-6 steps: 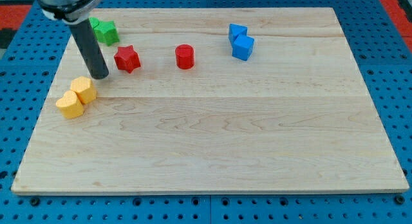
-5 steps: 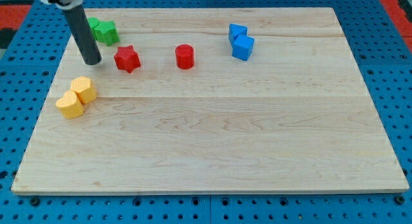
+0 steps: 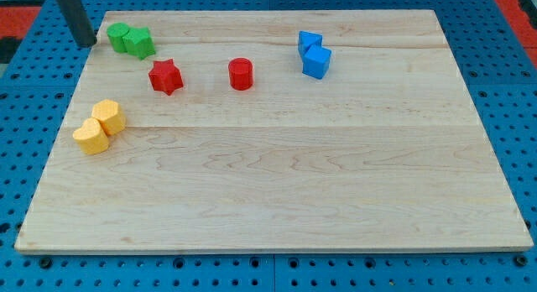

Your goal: Push the green star close to the red circle

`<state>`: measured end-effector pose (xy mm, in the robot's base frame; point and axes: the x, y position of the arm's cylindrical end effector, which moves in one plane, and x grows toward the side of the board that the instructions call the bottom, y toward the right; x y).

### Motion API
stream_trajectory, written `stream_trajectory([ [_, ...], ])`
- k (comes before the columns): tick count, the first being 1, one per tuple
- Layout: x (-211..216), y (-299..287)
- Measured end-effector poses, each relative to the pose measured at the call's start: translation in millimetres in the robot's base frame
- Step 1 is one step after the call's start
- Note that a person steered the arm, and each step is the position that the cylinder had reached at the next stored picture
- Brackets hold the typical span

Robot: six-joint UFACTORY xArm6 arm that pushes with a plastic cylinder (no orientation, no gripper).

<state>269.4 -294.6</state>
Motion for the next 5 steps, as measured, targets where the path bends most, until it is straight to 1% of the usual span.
stream_trajectory([
  [1,0.0,5.9],
  [2,-7.0,35.3],
  [4,11.0,111.8],
  [5,18.4,159.1],
])
